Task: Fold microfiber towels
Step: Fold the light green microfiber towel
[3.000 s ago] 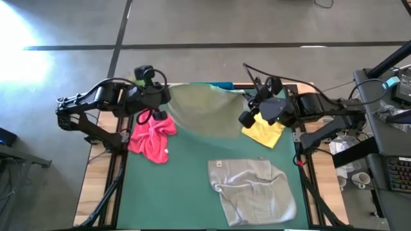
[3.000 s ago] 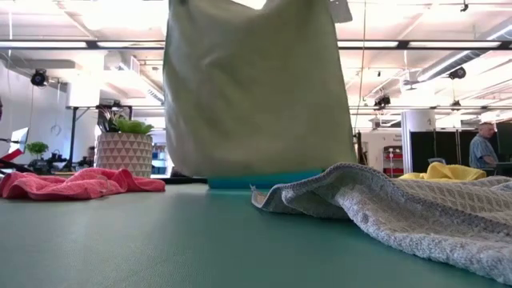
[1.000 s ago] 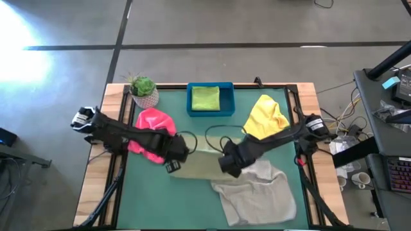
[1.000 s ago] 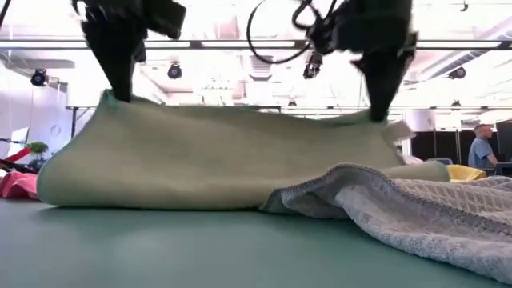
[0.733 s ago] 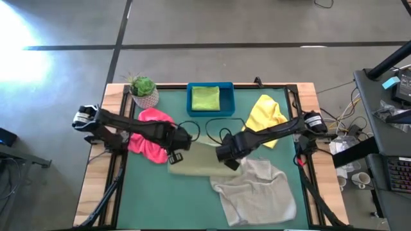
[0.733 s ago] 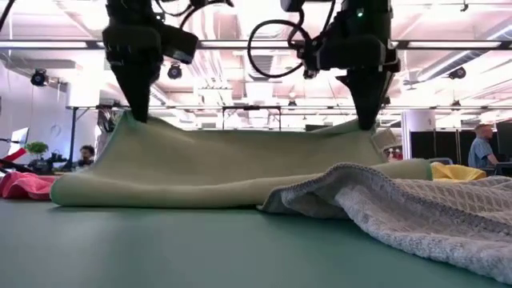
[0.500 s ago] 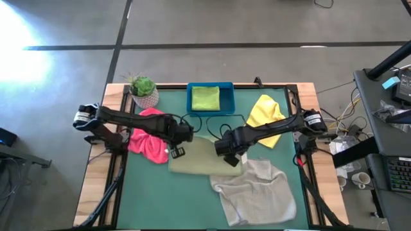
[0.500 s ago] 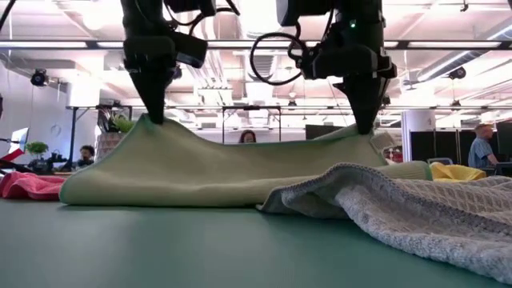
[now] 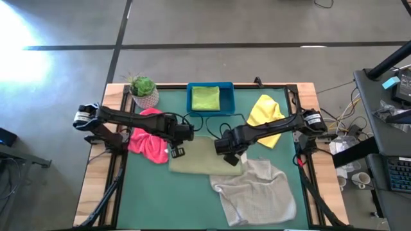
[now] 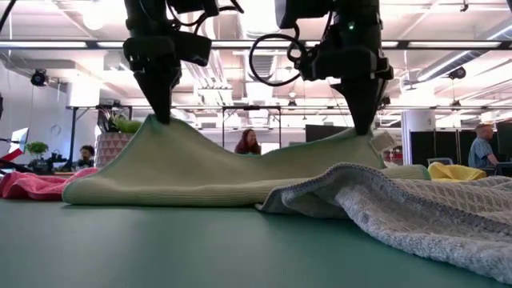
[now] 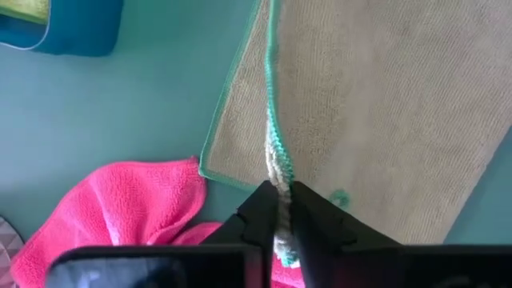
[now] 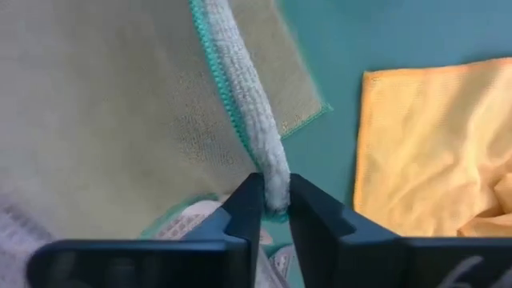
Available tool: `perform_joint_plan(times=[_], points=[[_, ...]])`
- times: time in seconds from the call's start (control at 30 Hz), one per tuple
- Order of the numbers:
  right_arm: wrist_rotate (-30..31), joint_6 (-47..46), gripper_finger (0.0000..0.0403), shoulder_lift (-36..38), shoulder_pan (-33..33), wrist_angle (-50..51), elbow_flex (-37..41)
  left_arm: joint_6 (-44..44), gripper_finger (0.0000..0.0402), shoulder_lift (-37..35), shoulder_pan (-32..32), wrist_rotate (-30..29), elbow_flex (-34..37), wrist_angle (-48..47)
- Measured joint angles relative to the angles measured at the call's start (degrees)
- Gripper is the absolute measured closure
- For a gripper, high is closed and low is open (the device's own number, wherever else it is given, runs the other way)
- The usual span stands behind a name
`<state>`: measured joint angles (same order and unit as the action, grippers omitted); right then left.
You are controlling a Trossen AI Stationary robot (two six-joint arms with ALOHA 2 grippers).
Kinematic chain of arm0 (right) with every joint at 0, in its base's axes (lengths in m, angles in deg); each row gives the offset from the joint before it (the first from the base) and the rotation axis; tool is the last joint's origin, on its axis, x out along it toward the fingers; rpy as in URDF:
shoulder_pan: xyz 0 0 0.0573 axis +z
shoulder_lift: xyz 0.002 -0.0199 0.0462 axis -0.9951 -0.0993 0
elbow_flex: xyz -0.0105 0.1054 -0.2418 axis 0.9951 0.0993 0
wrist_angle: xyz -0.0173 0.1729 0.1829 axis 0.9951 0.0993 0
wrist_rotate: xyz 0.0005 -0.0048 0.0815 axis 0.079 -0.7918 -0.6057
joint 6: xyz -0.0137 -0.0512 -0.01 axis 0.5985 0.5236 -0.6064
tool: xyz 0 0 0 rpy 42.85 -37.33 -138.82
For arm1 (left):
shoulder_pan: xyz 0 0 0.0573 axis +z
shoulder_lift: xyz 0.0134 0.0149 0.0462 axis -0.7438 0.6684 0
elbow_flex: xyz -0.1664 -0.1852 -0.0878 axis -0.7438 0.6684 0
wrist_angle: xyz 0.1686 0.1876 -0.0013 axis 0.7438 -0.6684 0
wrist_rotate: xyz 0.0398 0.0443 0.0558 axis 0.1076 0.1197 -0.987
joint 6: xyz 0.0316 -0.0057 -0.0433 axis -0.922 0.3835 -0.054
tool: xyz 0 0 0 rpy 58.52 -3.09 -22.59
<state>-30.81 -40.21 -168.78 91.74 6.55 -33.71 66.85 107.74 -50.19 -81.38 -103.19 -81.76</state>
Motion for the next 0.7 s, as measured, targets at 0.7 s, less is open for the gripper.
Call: perform_joint_plan(times=[0.7], points=[[8.5, 4.0, 0.0282, 18.0, -1.9, 0.7, 3.4, 0.5, 0.0276, -0.4, 3.2, 0.1, -5.7, -8.4]])
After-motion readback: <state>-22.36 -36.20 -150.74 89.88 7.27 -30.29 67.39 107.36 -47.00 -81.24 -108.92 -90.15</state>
